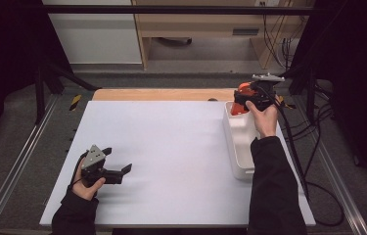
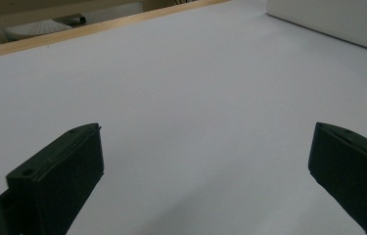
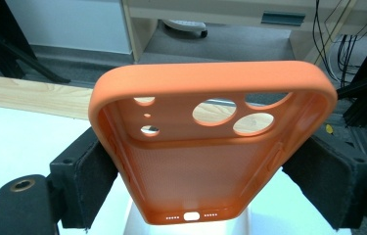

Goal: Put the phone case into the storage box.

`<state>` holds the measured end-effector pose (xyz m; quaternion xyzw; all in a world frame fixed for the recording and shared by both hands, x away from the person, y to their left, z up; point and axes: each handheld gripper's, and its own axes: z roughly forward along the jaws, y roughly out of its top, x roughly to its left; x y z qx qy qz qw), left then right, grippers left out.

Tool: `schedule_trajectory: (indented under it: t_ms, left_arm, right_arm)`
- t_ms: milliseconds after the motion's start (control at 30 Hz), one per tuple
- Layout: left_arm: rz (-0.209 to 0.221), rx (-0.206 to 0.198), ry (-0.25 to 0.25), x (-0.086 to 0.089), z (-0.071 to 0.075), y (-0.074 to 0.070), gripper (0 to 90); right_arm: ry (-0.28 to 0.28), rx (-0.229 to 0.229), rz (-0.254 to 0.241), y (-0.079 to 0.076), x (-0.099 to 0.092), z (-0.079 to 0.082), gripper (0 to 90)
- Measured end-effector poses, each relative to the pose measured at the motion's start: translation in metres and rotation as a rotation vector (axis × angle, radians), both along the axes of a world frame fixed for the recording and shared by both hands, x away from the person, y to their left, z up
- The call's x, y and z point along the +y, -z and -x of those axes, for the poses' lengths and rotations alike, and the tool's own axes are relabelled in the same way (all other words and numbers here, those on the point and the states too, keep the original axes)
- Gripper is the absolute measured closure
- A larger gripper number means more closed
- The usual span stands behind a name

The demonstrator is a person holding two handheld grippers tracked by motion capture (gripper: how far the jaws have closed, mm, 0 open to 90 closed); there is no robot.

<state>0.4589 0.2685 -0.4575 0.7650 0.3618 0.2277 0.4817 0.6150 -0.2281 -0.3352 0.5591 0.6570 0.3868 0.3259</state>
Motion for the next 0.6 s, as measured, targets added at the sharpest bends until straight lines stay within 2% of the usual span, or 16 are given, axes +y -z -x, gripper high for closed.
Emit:
schedule_trajectory:
  t_ms: [600]
  left_arm:
    - [-0.005,0.002,0.003,-0.001,0.0,0.001,0.0]
  right_arm:
    - [0.023,0.031,0.017,0.025,0.011,-0.017,15.8]
